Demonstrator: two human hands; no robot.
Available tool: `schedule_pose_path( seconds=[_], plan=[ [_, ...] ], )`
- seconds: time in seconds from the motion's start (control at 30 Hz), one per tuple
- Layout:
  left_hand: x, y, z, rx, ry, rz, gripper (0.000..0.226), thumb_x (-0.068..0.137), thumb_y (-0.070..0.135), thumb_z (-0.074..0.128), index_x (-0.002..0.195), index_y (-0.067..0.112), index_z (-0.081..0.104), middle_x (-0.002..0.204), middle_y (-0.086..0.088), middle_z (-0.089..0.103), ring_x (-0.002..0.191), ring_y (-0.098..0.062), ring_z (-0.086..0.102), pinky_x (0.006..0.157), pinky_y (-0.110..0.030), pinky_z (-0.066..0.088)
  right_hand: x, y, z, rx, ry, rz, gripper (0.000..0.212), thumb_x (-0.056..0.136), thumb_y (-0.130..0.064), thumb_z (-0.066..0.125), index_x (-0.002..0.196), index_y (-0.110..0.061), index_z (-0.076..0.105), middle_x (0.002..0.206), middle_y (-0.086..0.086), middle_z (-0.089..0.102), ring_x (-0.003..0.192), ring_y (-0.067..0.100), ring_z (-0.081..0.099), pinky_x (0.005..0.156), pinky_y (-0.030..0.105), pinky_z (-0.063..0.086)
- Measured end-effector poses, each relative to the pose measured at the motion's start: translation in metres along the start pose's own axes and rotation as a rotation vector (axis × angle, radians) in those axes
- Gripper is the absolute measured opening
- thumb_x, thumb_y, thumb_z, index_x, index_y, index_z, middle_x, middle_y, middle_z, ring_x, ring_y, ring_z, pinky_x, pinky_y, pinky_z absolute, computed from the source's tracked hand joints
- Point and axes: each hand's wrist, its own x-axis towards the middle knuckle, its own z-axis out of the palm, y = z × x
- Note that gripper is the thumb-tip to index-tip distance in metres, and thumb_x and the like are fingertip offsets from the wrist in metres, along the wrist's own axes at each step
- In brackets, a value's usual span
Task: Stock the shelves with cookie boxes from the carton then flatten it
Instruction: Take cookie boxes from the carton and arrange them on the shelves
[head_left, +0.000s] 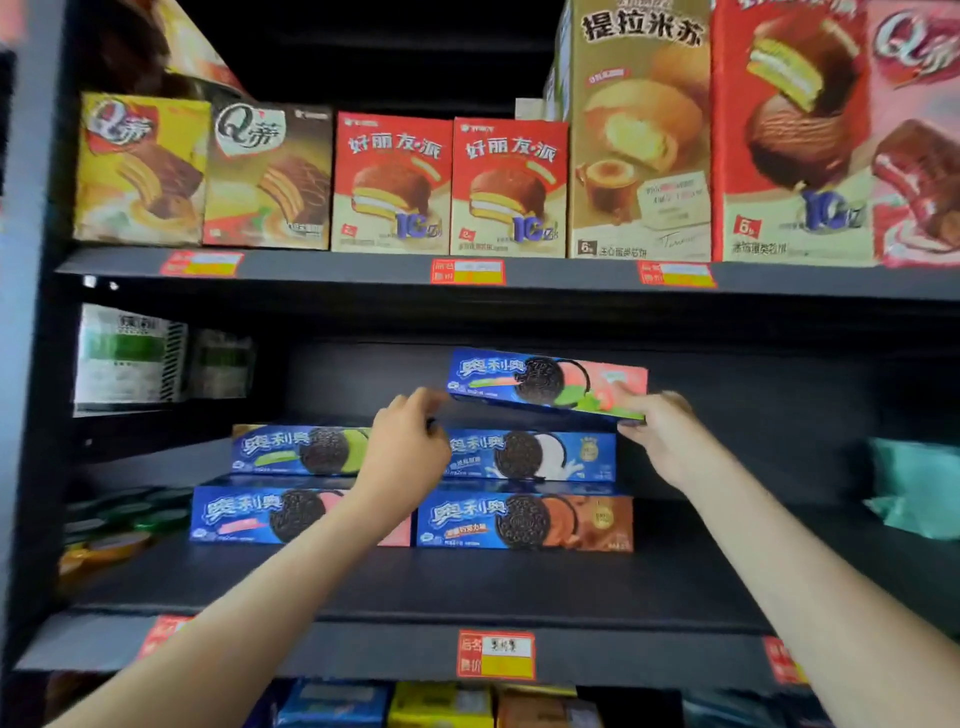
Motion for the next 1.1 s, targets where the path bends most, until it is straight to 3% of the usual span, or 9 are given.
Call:
schedule_pose_path(
  seconds=[0.2,0.27,0.33,0.43,0.5,0.57,0.8,0.9,1.1],
  plan=[
    [0.032,0.001,0.030,0.215,-0.157,0.067,0.044,0.089,0.006,0.043,0.128,0.023,0.055,0.125,-0.009,0.054,0.115,-0.030,0.049,0.096,-0.039,0.041,0.029,0.009,0.013,-0.241,0.014,-0.039,0.033,0.087,-0.014,0.067,0.114,-0.009,0.049,0.117,0.004,0.057,0.096,0.017,0.051,0.077,0.027,0.042],
    [0.041,0.006,0.039,0.315,-0.207,0.102,0.044,0.091,0.011,0.042,0.131,0.028,0.052,0.135,-0.003,0.050,0.122,-0.026,0.046,0.102,-0.038,0.037,0.035,0.010,0.019,-0.351,-0.007,-0.049,0.044,0.081,-0.007,0.071,0.119,-0.004,0.048,0.116,0.006,0.058,0.098,0.019,0.053,0.073,0.026,0.045],
    [0.050,0.012,0.049,0.376,-0.253,0.137,0.045,0.092,0.013,0.041,0.133,0.031,0.050,0.140,-0.001,0.046,0.127,-0.024,0.043,0.104,-0.035,0.033,0.041,0.013,0.026,-0.588,0.031,-0.089,0.073,0.070,-0.010,0.077,0.133,-0.008,0.041,0.130,0.010,0.052,0.115,0.025,0.051,0.088,0.033,0.048],
    [0.064,0.021,0.063,0.399,-0.303,0.173,0.044,0.092,0.012,0.040,0.129,0.029,0.054,0.132,-0.009,0.051,0.118,-0.029,0.049,0.096,-0.035,0.042,0.038,0.015,0.035,-1.158,0.181,-0.456,0.057,0.080,-0.018,0.068,0.131,-0.017,0.043,0.134,0.008,0.041,0.126,0.028,0.035,0.099,0.037,0.033],
    [0.072,0.028,0.072,0.402,-0.339,0.193,0.037,0.092,0.014,0.042,0.121,0.028,0.061,0.122,-0.011,0.059,0.107,-0.031,0.055,0.089,-0.038,0.048,0.032,0.017,0.041,-1.327,0.158,-0.724,0.038,0.083,-0.009,0.058,0.119,-0.019,0.049,0.125,0.005,0.045,0.118,0.027,0.036,0.090,0.035,0.031],
    [0.078,0.033,0.079,0.424,-0.358,0.198,0.035,0.090,0.015,0.044,0.116,0.028,0.064,0.119,-0.009,0.063,0.104,-0.031,0.057,0.088,-0.038,0.049,0.033,0.019,0.043,-1.390,0.156,-0.802,0.034,0.081,-0.005,0.056,0.113,-0.019,0.052,0.121,0.005,0.045,0.114,0.026,0.037,0.086,0.034,0.029],
    [0.092,0.033,0.087,0.460,-0.406,0.140,0.039,0.091,0.007,0.039,0.123,0.016,0.061,0.126,-0.012,0.060,0.111,-0.032,0.055,0.091,-0.035,0.048,0.052,0.024,0.035,-1.463,-0.116,-0.509,0.032,0.086,-0.002,0.051,0.108,-0.019,0.066,0.122,0.005,0.055,0.117,0.027,0.048,0.094,0.033,0.035],
    [0.101,0.024,0.088,0.499,-0.435,0.114,0.039,0.092,0.010,0.041,0.125,0.017,0.060,0.127,-0.011,0.059,0.112,-0.031,0.055,0.093,-0.036,0.047,0.063,0.025,0.031,-1.356,-0.177,-0.281,0.033,0.089,-0.016,0.044,0.114,-0.025,0.064,0.126,0.005,0.057,0.117,0.030,0.048,0.095,0.034,0.034],
    [0.109,0.017,0.088,0.532,-0.498,0.048,0.035,0.096,0.003,0.036,0.124,-0.001,0.056,0.131,-0.016,0.056,0.117,-0.034,0.054,0.094,-0.037,0.043,0.072,0.031,0.029,-1.119,-0.206,-0.138,0.031,0.083,-0.049,0.047,0.082,-0.021,0.060,0.107,0.004,0.061,0.107,0.028,0.056,0.099,0.042,0.037]
  ],
)
